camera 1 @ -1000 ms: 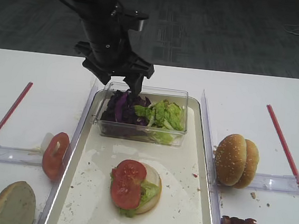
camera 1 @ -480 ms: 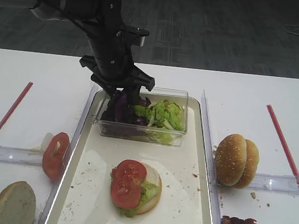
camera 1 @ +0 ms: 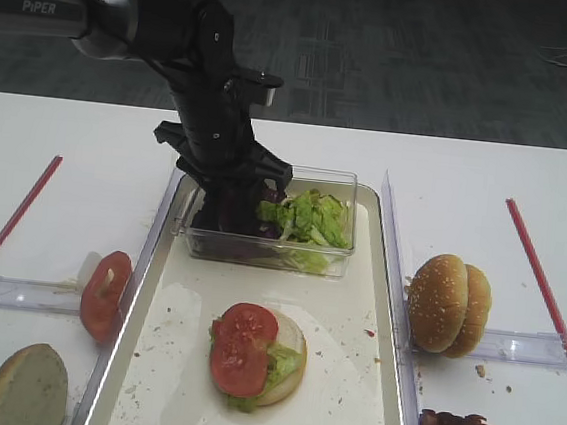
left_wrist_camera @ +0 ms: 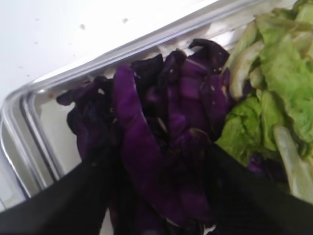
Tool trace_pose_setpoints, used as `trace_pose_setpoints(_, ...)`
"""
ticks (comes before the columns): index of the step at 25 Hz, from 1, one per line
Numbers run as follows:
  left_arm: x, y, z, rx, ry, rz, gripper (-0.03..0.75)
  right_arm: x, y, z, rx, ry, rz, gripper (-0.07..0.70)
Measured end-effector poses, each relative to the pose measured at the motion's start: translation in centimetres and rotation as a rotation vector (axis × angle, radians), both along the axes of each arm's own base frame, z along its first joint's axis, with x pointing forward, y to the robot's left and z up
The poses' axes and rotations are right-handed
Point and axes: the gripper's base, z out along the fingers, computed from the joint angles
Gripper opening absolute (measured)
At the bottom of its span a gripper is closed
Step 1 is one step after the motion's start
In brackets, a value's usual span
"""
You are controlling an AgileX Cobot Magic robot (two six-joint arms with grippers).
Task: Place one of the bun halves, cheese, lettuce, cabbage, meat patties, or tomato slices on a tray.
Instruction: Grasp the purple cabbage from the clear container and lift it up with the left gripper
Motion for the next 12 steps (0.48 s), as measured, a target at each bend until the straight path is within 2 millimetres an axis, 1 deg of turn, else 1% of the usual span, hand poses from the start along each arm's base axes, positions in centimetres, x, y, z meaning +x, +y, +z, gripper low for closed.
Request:
trace_pose_setpoints(5, 0.14, -0.08, -1.01, 0.006, 0.016, 0.001, 0.407, 0.00, 0.00, 0.00, 0.000, 0.000, 0.000, 0.558)
trace_pose_setpoints(7, 0.16, -0.11, -1.08, 0.004, 0.016, 0.001, 0.384, 0.00, 0.00, 0.00, 0.000, 0.000, 0.000, 0.558)
trace_pose_setpoints(9, 0.16, -0.11, -1.08, 0.004, 0.016, 0.001, 0.340, 0.00, 0.00, 0.00, 0.000, 0.000, 0.000, 0.558)
trace_pose_setpoints(12, 0.18, -0.09, -1.18, 0.008, 0.017, 0.000, 0.231, 0.00, 0.00, 0.00, 0.000, 0.000, 0.000, 0.558)
